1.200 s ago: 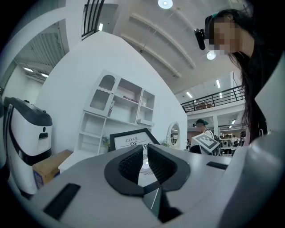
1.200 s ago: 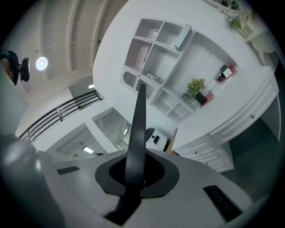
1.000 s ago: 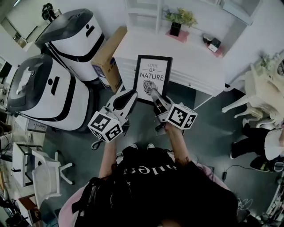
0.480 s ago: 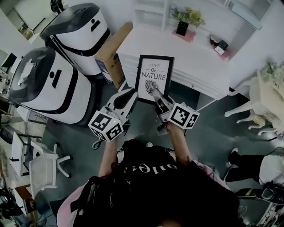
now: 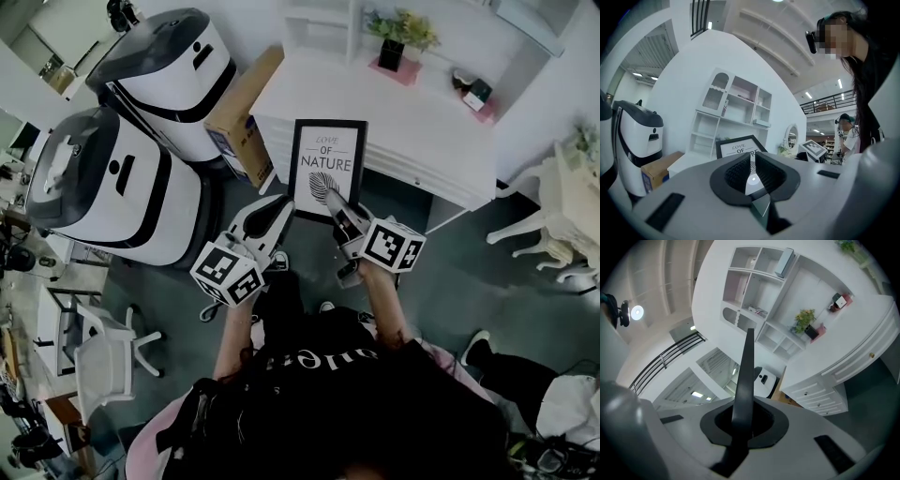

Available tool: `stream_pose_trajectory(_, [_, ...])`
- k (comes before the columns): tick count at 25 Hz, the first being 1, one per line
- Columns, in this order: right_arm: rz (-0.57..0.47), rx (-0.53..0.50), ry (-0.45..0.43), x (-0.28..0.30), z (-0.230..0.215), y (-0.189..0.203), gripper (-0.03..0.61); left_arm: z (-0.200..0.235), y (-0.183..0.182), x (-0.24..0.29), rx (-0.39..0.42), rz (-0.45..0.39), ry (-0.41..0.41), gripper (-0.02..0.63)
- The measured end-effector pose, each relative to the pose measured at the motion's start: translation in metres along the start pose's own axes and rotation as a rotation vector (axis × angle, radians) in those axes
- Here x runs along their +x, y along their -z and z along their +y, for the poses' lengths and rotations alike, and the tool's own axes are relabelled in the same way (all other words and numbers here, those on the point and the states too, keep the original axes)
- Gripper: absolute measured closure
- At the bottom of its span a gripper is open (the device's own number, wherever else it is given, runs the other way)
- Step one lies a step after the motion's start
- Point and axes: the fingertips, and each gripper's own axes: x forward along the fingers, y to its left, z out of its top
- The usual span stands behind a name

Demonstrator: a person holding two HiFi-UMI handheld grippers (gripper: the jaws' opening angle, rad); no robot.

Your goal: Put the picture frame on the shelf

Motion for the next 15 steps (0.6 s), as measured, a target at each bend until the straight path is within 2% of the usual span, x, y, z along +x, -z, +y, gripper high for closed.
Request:
stream_pose_trajectory(7, [0.001,0.006,0.025,0.057,-0.011,-0.005,0.526,0.059,-0.001,0.014,-0.013,0.008,0.036,0.571])
stream_pose_trajectory(15, [-0.028,0.032,0.07,0.16,-0.014,-0.02,0.526,0.161,-0.021,0.038,-0.031,0.026,0.109,0.571])
